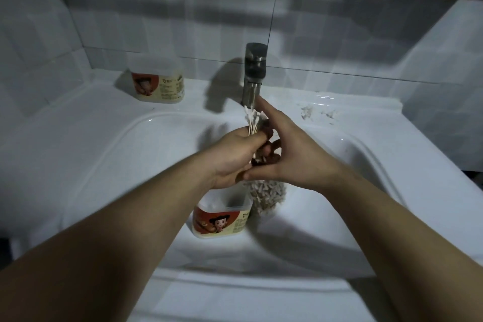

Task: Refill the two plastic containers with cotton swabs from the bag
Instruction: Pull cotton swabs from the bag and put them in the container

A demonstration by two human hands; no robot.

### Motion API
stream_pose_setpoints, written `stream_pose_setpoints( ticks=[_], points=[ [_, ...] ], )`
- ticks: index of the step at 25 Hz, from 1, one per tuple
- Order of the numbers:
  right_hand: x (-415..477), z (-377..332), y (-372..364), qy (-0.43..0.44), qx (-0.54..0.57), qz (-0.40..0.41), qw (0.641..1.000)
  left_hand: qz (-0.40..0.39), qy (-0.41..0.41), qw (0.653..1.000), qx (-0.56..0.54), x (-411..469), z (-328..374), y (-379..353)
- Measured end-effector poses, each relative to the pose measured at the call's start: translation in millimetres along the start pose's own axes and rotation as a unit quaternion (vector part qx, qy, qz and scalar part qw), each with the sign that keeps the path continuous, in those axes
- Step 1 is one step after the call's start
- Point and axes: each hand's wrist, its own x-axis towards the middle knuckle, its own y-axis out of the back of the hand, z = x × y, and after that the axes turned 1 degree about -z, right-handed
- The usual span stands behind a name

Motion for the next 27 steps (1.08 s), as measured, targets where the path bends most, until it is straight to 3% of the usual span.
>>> stream_pose_setpoints(
  ticks=[5,9,12,22,27],
  points=[
    [-0.4,-9.3,3.4,0.009,-0.092,0.051,0.994,-0.02,-0.006,0.999,0.029,-0.2,-1.1,-3.0],
    [0.1,-4.5,4.8,0.028,-0.117,-0.014,0.993,-0.017,-0.006,0.997,0.069,-0.6,-1.3,-0.5],
    [1.4,-6.1,5.9,0.029,-0.169,0.002,0.985,-0.019,0.005,0.998,0.065,-0.5,-1.0,-0.8],
    [0.9,-8.1,4.5,0.015,-0.15,0.011,0.988,-0.022,0.001,0.995,0.093,-0.9,-0.3,-1.3],
    [-1.7,-8.5,7.1,0.006,-0.107,0.013,0.994,0.05,-0.013,0.998,0.039,3.7,1.6,-0.9]
  ],
)
